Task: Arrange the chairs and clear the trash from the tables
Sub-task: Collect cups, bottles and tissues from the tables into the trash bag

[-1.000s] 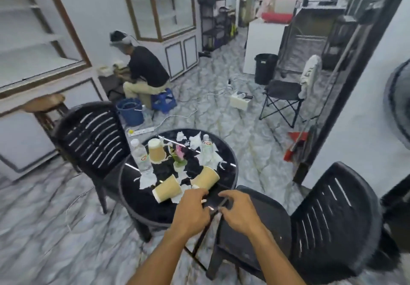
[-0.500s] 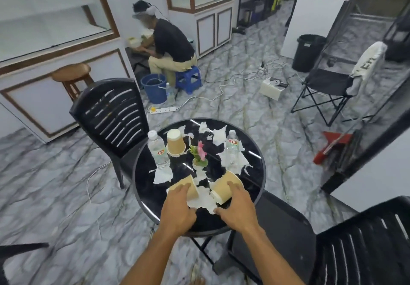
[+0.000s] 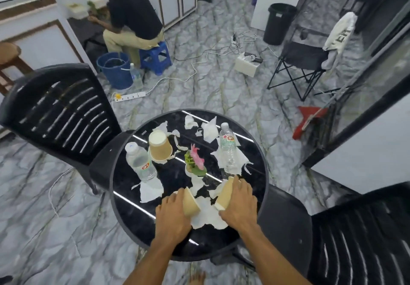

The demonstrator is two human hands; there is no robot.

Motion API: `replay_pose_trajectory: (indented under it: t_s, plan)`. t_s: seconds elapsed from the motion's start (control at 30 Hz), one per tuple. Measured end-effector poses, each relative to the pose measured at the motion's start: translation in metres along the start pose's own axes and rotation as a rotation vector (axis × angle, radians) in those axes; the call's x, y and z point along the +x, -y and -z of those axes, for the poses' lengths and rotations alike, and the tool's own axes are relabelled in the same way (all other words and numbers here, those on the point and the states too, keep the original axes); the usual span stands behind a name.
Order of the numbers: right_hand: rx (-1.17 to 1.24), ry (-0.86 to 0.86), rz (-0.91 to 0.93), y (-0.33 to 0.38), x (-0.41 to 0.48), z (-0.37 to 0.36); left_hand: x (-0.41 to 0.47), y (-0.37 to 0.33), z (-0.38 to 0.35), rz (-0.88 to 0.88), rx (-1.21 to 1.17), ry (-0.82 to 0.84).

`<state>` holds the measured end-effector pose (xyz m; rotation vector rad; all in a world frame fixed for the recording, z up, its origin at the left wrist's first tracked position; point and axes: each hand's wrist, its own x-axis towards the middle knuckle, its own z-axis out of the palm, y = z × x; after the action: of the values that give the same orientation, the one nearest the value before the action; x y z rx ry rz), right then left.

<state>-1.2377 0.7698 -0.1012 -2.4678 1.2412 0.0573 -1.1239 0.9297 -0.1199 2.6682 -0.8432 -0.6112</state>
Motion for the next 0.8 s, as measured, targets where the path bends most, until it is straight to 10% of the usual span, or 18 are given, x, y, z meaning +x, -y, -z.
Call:
replay_pose_trajectory:
  t_s: [0.47,0.8]
  plan:
    - [0.24,-0.284,-0.109,-0.066,-0.063,0.069,-0.038,-0.098,0.014,-0.316,-0.001,-0.145]
    - [0.276,-0.764,-0.323,-0.235,-0.244,0.203,-0.178,-0.3,-0.021,-0.919,0.015,-0.16]
